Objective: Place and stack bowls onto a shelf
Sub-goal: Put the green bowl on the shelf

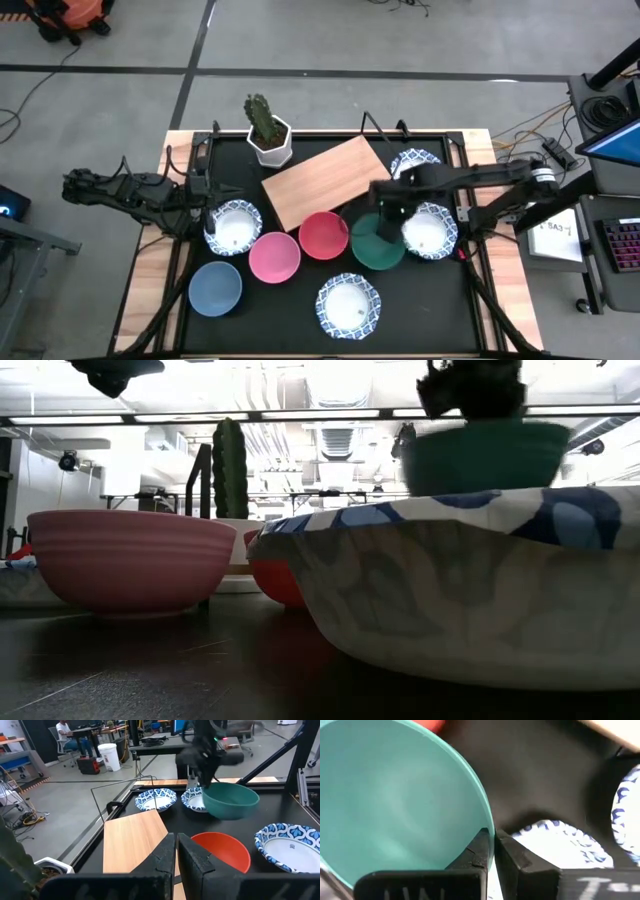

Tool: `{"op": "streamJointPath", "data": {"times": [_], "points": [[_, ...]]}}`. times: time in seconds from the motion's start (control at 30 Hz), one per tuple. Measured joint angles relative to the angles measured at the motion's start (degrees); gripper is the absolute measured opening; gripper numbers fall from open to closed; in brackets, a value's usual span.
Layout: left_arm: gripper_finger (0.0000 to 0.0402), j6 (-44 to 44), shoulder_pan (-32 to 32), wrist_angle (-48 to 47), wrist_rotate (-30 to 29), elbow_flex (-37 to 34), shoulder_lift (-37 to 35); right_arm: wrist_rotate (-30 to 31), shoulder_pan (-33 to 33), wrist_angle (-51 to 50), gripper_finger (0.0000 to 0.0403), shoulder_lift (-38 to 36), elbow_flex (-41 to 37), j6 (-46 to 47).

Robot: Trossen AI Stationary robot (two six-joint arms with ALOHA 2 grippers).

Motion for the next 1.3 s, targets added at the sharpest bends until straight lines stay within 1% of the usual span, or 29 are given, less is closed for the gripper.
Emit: {"op": "streamJointPath", "data": {"times": [0.1, 0.23, 0.33, 0.4, 0.6, 0.8, 0.93, 1.07, 1.3], "points": [[0.0, 0.02, 0.0, 0.18, 0.0, 0.0, 0.24, 3.37, -1.13, 5.79, 0.0009, -0.95, 1.76, 4.61], [0.0, 0.8, 0.0, 1.2, 0.0, 0.0, 0.84, 7.67, -3.43, 17.26, 0.0009, -0.28, 3.64, 10.68], [0.0, 0.86, 0.0, 1.66, 0.0, 0.0, 1.39, 9.01, -5.32, 24.93, 0.0011, 2.31, 4.45, 11.34], [0.0, 0.87, 0.0, 1.74, 0.0, 0.0, 1.71, 9.97, -6.57, 27.91, 0.0011, 4.59, 5.0, 11.47], [0.0, 0.87, 0.0, 1.81, 0.0, 0.0, 2.0, 11.23, -12.84, 28.11, 0.0011, 12.85, 8.06, 11.47], [0.0, 0.85, 0.0, 1.81, 0.02, 0.0, 1.99, 6.91, -19.53, 26.92, 0.0012, 18.97, 11.3, 9.48], [0.0, 0.85, 0.0, 1.75, 0.02, 0.0, 1.99, 6.15, -23.33, 26.44, 0.0012, 20.15, 11.77, 8.01], [0.0, 0.85, 0.0, 1.45, 0.02, 0.0, 1.99, 5.92, -25.6, 23.66, 0.0012, 20.02, 11.79, 6.78], [0.0, 0.85, 0.0, 1.38, 0.02, 0.0, 1.99, 6.11, -26.78, 21.65, 0.0012, 20.02, 11.79, 6.2]]}}
